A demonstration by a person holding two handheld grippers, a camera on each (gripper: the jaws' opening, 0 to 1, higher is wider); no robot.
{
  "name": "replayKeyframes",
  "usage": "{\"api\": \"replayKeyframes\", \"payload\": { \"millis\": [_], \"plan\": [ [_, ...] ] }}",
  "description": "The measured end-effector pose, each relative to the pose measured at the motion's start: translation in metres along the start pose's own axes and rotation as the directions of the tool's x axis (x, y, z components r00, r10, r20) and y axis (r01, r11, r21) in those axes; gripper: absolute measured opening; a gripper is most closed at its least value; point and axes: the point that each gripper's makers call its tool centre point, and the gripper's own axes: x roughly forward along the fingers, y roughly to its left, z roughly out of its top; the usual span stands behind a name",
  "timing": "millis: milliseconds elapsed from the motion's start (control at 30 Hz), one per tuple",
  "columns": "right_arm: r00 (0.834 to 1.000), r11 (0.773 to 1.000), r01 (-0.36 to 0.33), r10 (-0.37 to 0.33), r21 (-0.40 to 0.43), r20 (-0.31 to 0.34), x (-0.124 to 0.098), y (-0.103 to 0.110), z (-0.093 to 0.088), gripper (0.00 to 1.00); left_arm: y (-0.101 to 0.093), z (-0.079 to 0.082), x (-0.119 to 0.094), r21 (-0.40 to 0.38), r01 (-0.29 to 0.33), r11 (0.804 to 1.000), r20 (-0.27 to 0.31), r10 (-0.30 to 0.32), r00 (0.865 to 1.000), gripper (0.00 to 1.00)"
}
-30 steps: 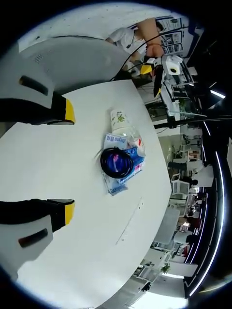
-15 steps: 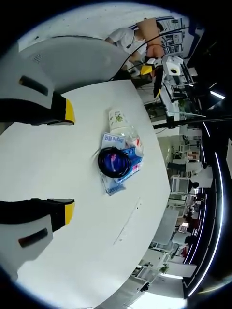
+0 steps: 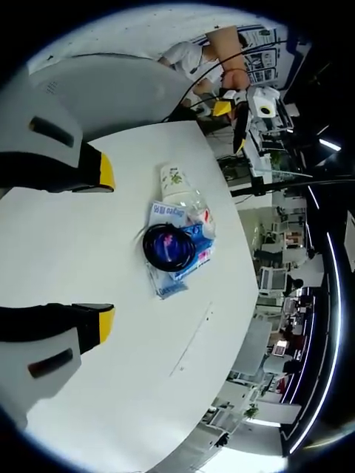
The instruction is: Arrange the tabletop items into an orderly group along one side of the table until the central work area is clear of visible clutter.
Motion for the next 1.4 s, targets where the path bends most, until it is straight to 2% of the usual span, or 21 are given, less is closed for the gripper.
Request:
{"api": "replayKeyframes", "payload": {
  "millis": [700,1400],
  "plan": [
    [1.0,1.0,-0.002,0.002,0.019,0.01,0.015,-0.017,0.006,0.57,0.004,0.026,0.035,0.023,0.039,0.999,0.016,-0.04,0.999,0.94],
    [0.999,0.999,-0.031,0.03,0.024,0.024,0.043,-0.024,0.021,0.55,0.004,0.043,0.07,0.028,0.085,0.996,0.028,-0.086,0.996,0.9]
  ]
}}
